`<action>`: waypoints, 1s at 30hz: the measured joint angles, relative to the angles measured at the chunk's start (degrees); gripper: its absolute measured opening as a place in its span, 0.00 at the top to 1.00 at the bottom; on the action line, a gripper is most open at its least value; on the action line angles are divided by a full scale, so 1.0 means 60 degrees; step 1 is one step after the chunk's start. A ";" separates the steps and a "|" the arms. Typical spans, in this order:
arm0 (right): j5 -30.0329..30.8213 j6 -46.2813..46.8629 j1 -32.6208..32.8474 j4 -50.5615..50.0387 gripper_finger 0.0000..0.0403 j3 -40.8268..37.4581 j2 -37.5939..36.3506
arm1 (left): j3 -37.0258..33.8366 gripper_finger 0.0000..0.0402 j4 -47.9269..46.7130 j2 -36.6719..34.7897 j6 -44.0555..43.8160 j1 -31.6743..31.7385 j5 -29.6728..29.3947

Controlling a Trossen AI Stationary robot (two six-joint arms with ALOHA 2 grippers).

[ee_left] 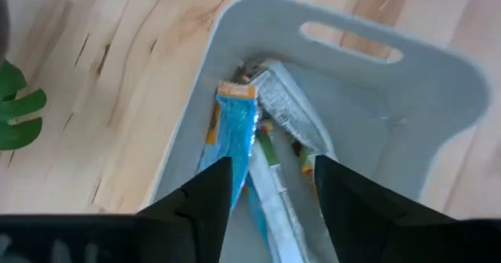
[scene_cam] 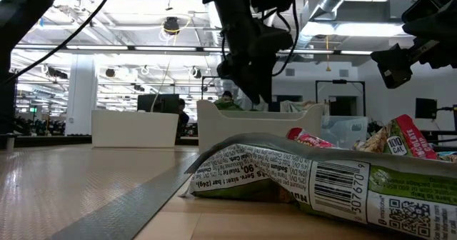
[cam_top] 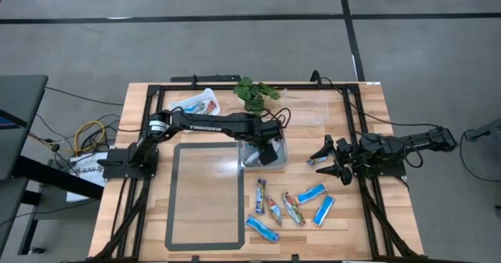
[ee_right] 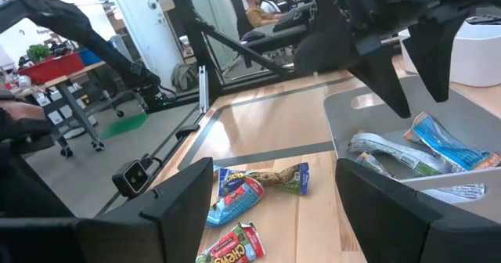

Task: Pick and place Granola Bars by type
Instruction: Put the blue granola bar into the transparent bin

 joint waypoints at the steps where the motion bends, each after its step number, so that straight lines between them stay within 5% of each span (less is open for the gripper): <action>1: 0.0000 0.0000 0.0001 0.0000 0.34 0.0000 0.0000 | 0.0118 0.55 -0.0014 0.0000 -0.0034 -0.0035 0.0040; 17: 0.0000 0.0000 0.0002 -0.0003 0.34 -0.0003 -0.0003 | 0.1919 0.54 0.0276 -0.0015 0.2392 -0.2015 0.1742; 30: -0.0002 0.0000 0.0000 0.0000 0.34 0.0000 0.0000 | 0.1920 0.54 -0.1131 0.0034 0.3089 -0.4063 0.1745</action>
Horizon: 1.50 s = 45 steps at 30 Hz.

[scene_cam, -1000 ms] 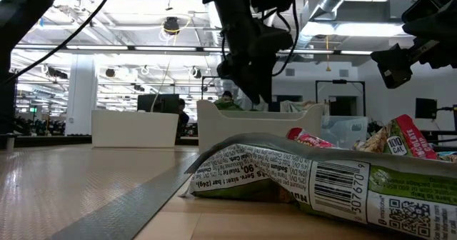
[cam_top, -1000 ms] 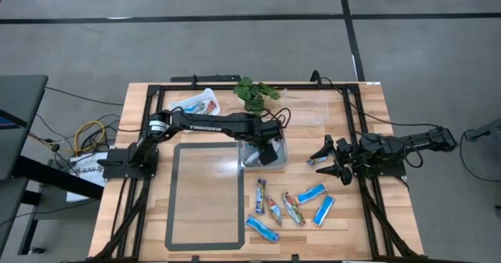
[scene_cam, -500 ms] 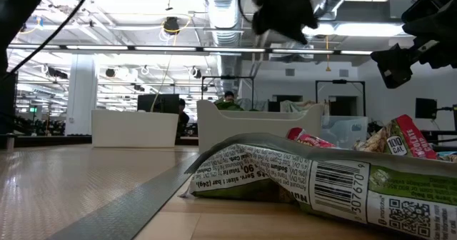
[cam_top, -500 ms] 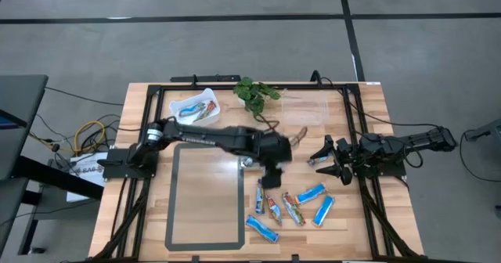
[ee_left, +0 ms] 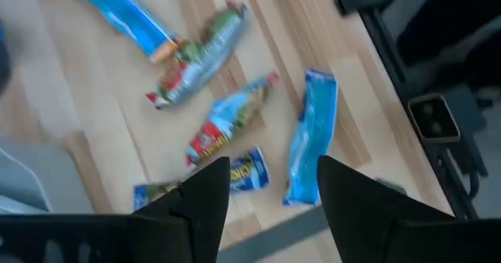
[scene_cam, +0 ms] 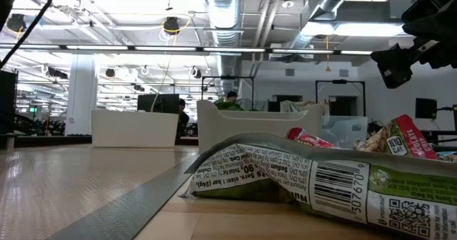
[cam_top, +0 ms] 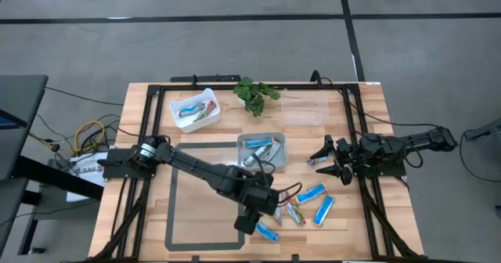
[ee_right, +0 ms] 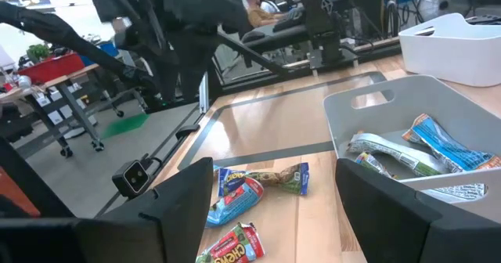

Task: Pick and place Granola Bars by type
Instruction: Put the blue granola bar into the transparent bin

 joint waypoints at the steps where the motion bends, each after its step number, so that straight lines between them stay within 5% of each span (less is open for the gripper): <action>1: 0.0001 0.0000 0.0000 0.0000 0.34 -0.0002 0.0000 | 0.0000 0.54 -0.0085 0.0032 0.0007 -0.0067 -0.0002; 18: 0.0001 0.0000 -0.0002 -0.0004 0.34 0.0000 0.0000 | -0.0099 0.54 -0.0029 0.0055 0.1428 -0.0577 0.0438; 26: 0.0000 0.0000 0.0000 0.0000 0.34 -0.0002 -0.0004 | -0.1999 0.54 0.2160 0.0042 0.1542 -0.0800 0.1067; 45: -0.0001 0.0000 0.0001 -0.0004 0.34 0.0000 0.0000 | -0.4818 0.54 0.5412 0.0053 0.1171 -0.0858 0.0249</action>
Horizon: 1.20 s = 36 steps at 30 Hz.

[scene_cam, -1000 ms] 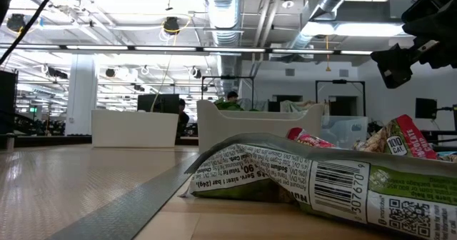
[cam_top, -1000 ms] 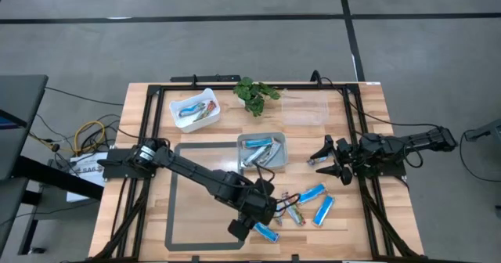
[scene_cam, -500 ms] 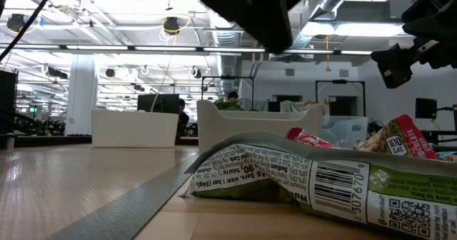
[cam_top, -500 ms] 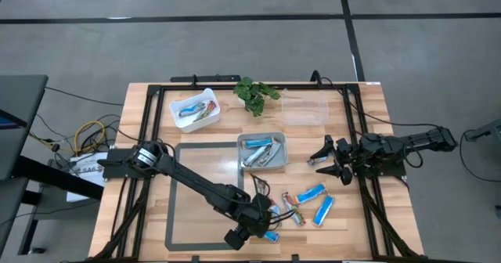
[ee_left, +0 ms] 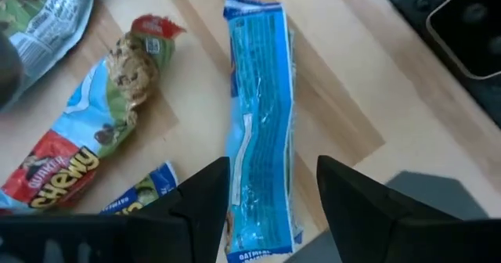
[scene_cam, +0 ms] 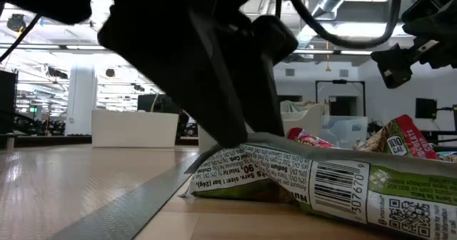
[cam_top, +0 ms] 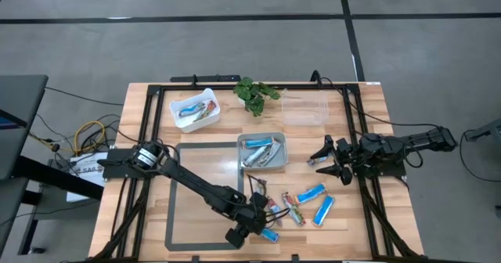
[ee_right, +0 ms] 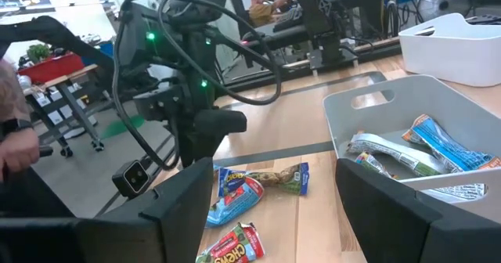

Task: Pick and place Granola Bars by type
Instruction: Put the blue granola bar into the transparent bin

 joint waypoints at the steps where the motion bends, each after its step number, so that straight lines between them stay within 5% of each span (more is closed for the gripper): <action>1: 0.0001 0.0000 0.0000 0.0000 0.34 0.0000 -0.0002 | -0.0033 0.54 0.0054 0.0030 0.0000 0.0000 -0.0067; 12: 0.0003 0.0000 -0.0003 -0.0044 0.34 0.0000 0.0002 | 0.0097 0.54 0.0481 0.0744 -0.0589 -0.0006 -0.0713; 26: 0.0003 0.0000 -0.0003 -0.0051 0.34 0.0000 0.0004 | 0.0172 0.84 0.0289 0.0707 -0.1444 0.0119 0.0087; 36: 0.0003 0.0000 -0.0003 -0.0058 0.34 0.0000 0.0004 | 0.1257 0.87 0.0736 0.0721 -0.2828 0.0615 0.0539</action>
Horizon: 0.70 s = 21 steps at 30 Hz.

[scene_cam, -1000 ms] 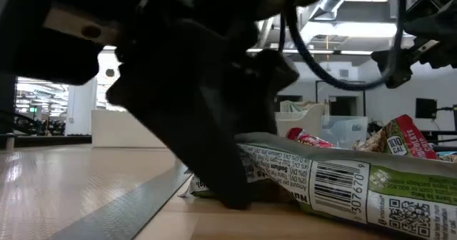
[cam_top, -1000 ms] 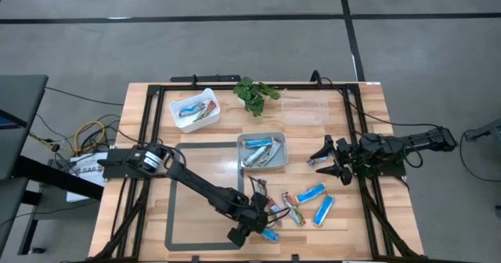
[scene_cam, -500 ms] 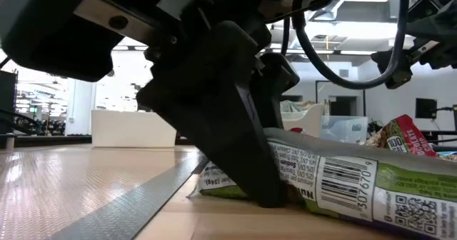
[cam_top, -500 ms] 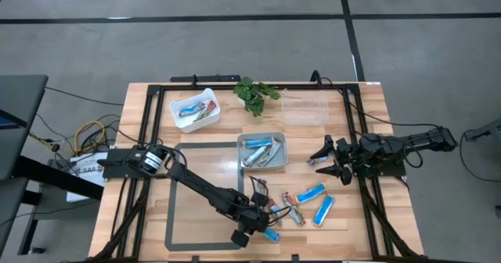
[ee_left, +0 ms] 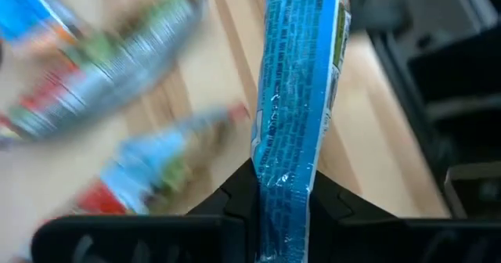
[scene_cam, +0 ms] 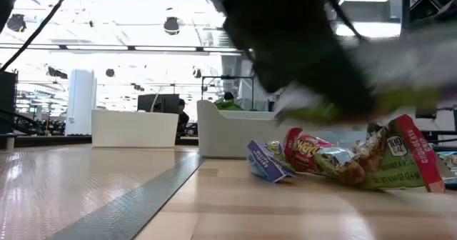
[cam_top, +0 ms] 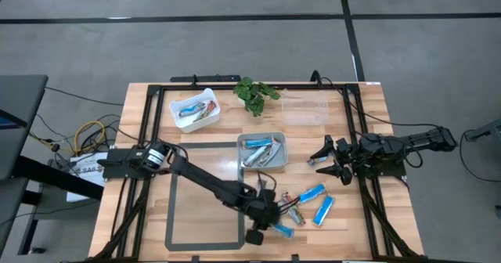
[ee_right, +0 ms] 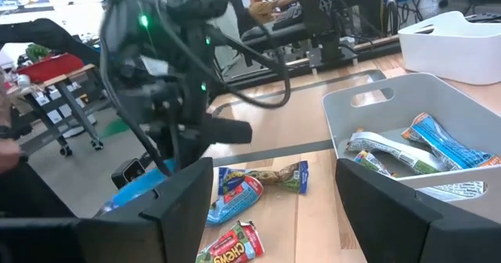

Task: Pick and place Granola Bars by type
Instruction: Put the blue granola bar into the transparent bin

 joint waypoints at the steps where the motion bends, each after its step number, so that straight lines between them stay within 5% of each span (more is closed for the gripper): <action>1: 0.0000 0.0000 0.0004 0.0000 0.34 0.0000 0.0000 | 0.0191 0.87 0.0008 0.0000 -0.0121 0.0064 -0.0016; 6: 0.0003 -0.0014 0.0002 0.0000 0.34 -0.0001 0.0000 | 0.1376 0.87 -0.0106 0.0000 -0.0641 0.0476 -0.0026; 13: 0.0007 -0.2532 -0.0197 0.0223 0.34 0.0000 0.0000 | 0.2991 0.87 -0.0059 0.0000 -0.1429 0.1402 -0.0581; 21: -0.0004 -0.0539 -0.0302 0.0280 0.34 0.0000 0.0000 | 0.4389 0.87 -0.0009 -0.0007 -0.2640 0.2487 -0.1264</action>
